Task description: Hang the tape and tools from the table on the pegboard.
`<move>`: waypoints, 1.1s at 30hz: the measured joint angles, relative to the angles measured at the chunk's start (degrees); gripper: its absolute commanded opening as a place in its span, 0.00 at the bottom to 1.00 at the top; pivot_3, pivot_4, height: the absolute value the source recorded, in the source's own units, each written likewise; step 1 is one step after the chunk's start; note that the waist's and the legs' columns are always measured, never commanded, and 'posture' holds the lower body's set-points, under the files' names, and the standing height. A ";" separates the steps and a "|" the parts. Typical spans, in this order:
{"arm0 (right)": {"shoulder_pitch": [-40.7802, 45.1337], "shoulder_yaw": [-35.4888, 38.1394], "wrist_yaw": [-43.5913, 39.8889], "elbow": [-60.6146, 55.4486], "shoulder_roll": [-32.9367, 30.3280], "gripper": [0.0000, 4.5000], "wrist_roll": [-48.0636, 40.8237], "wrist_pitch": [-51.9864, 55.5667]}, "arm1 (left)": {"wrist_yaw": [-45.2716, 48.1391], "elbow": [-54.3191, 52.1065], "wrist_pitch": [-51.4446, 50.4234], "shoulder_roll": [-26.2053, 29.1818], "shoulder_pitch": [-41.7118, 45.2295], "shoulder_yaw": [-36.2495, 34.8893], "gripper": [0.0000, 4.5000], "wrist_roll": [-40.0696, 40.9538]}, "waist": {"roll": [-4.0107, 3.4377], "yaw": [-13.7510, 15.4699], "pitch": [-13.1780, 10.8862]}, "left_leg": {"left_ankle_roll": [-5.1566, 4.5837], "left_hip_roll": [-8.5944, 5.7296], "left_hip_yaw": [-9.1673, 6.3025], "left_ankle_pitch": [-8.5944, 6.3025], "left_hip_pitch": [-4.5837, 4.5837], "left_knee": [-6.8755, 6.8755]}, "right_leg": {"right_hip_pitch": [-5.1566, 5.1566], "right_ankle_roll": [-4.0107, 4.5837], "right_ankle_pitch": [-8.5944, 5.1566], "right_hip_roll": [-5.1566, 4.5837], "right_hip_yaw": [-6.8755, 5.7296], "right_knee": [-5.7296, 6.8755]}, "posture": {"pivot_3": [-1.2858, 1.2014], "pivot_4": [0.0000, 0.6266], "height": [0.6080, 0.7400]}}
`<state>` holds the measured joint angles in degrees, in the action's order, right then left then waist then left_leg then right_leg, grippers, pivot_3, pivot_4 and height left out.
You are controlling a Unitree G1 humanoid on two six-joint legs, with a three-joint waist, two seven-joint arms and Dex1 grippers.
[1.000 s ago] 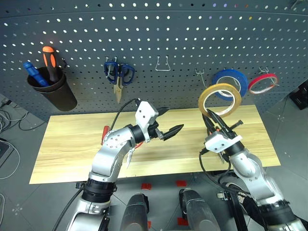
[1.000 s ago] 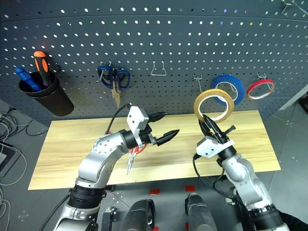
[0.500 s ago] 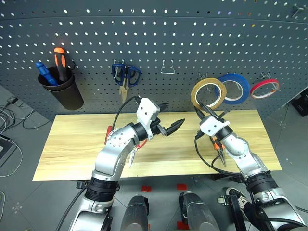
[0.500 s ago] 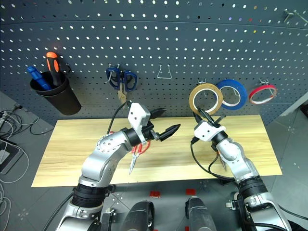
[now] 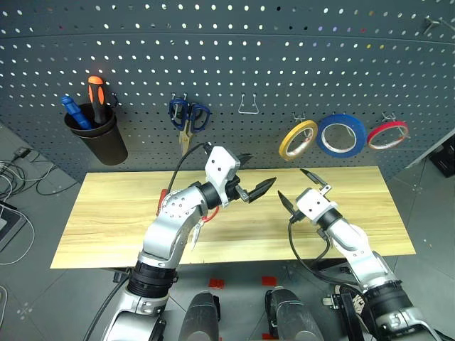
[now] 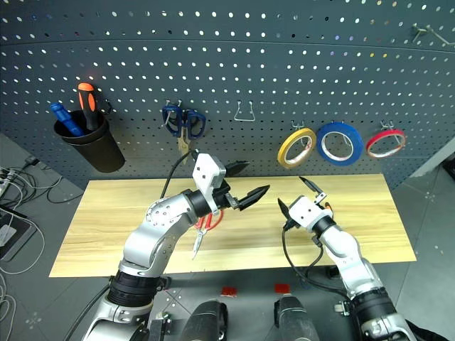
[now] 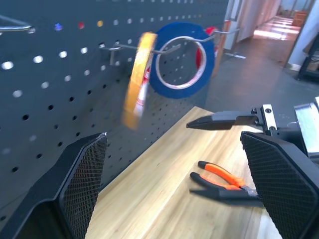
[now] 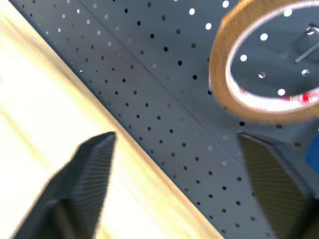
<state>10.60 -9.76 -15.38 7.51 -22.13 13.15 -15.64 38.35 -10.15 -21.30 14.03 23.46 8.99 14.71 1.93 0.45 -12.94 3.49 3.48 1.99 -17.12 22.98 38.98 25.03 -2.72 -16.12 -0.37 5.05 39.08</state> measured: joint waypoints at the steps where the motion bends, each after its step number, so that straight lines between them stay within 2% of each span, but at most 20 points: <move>1: -1.41 0.22 -0.87 -1.79 0.10 0.99 -1.00 3.11 | 0.31 0.40 0.64 0.55 -0.15 0.41 1.00 -0.32 | -0.01 0.00 0.02 | -0.01 -0.01 0.01 0.00 0.00 0.00 | -0.01 0.00 0.00 0.00 0.01 0.00 | 0.53 0.33 1.00; 6: -4.50 3.34 -2.75 -9.05 2.32 0.99 -4.86 24.53 | 3.11 5.01 5.04 3.10 -1.13 3.19 1.00 -2.98 | -0.04 -0.06 0.04 | -0.03 -0.01 -0.02 -0.01 -0.07 0.02 | -0.06 0.00 0.00 0.03 0.03 0.02 | 0.52 0.39 1.00; 10: -1.51 7.95 -1.88 -10.80 5.62 0.99 -8.59 46.66 | 7.23 12.27 13.35 4.89 -1.35 7.33 1.00 -7.13 | -0.10 -0.10 0.00 | -0.11 -0.03 -0.01 -0.06 -0.10 0.02 | -0.10 0.02 0.00 0.05 0.03 -0.01 | 0.52 0.44 1.00; 13: 0.21 10.13 -0.59 -11.58 6.10 0.99 -9.92 55.59 | 9.02 15.68 17.06 4.84 -1.36 9.11 1.00 -8.59 | -0.15 -0.14 -0.09 | -0.34 -0.04 -0.02 -0.19 -0.10 0.03 | -0.09 0.02 -0.01 0.05 0.04 -0.02 | 0.52 0.47 1.00; 20: 3.62 12.43 1.81 -11.61 5.36 0.99 -9.97 64.64 | 11.83 18.16 20.79 3.66 0.15 10.29 1.00 -9.42 | -0.58 -0.53 -0.99 | -0.50 -0.06 -0.10 -0.27 -0.10 0.06 | -0.15 0.02 -0.01 0.06 0.06 -0.03 | 0.52 0.54 1.00; 33: 10.58 14.72 3.60 -4.31 6.91 0.99 -12.25 68.70 | 14.90 18.44 20.62 2.47 0.01 11.26 1.00 -9.38 | -0.72 -0.83 -4.59 | -0.55 -0.04 -0.15 -0.28 -0.13 0.08 | -0.16 0.01 -0.01 0.07 0.05 0.03 | 0.53 0.65 1.00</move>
<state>21.17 4.95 -11.78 3.20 -15.23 0.90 53.06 53.25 8.30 -0.68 16.50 23.47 20.25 5.33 1.21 -0.38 -17.53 2.94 3.44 1.84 -17.40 22.85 39.07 24.87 -2.71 -16.12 -0.30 5.10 39.11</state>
